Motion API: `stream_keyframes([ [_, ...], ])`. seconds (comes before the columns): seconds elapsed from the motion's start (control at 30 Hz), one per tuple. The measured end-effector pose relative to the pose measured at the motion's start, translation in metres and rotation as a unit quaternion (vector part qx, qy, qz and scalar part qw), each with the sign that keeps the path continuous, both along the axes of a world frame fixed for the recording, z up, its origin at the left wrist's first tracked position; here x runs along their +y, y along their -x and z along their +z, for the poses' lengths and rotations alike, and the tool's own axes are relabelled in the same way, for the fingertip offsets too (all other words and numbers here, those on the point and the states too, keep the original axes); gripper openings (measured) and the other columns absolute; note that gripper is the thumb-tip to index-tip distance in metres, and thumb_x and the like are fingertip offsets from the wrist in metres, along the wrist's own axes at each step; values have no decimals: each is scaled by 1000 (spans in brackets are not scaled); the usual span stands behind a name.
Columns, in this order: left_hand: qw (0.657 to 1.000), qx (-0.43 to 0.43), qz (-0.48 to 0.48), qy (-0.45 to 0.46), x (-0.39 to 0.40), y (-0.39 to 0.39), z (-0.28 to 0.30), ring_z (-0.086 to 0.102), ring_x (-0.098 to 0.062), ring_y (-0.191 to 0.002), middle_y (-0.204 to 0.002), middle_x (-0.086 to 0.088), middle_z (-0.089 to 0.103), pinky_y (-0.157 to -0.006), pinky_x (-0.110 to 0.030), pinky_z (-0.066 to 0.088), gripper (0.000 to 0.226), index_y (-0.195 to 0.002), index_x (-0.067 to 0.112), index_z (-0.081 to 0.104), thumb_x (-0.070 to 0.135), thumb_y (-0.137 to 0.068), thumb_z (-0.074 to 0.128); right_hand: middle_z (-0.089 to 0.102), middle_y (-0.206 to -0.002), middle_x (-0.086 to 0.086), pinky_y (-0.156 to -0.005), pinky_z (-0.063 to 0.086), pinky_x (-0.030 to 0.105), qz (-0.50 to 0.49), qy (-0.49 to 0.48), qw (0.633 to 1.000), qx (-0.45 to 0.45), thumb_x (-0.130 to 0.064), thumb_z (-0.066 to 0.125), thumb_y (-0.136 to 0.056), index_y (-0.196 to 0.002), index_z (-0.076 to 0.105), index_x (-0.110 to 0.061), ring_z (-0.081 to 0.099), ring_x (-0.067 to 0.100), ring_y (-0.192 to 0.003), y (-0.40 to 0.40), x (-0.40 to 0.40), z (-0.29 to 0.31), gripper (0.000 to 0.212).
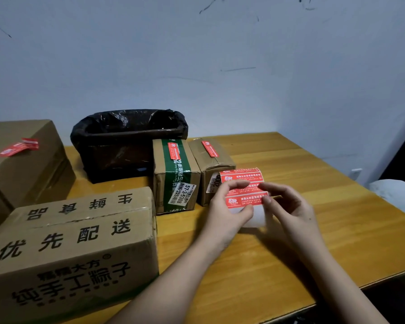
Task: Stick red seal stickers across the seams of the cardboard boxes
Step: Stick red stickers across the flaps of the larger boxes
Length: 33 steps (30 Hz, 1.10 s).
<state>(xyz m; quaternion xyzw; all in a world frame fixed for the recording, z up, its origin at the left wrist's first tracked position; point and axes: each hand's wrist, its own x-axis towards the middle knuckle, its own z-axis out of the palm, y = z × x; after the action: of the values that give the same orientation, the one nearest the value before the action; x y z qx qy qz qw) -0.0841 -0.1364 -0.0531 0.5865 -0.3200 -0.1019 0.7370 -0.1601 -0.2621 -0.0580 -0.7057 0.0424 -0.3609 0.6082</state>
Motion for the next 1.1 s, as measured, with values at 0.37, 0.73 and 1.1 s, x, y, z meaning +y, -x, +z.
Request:
stream_keyframes([
  [0.37,1000,11,2,3,0,-2,-2,66,-20,-102,-115,-8,66,-88,-27,52,47,-111,20,61,-7,-73,57,73,-97,2,-77,53,23,1,11,1000,8,-10,72,-73,-104,70,-24,64,15,-84,-5,-6,-9,34],
  [0.73,999,-23,-8,-28,3,2,1,63,-2,-95,-107,7,65,-84,-13,47,45,-109,18,61,-13,-77,63,69,-86,2,-69,50,32,-78,102,992,-15,-28,71,-77,-88,68,-38,63,21,-75,0,-3,-6,16],
  [1.1,999,-1,12,-33,4,2,2,61,3,-85,-105,2,65,-78,-11,46,37,-109,12,60,-8,-79,67,52,-97,-8,-69,42,12,-191,302,933,-42,-29,63,-85,-95,65,-22,55,4,-79,4,-1,-3,13],
])
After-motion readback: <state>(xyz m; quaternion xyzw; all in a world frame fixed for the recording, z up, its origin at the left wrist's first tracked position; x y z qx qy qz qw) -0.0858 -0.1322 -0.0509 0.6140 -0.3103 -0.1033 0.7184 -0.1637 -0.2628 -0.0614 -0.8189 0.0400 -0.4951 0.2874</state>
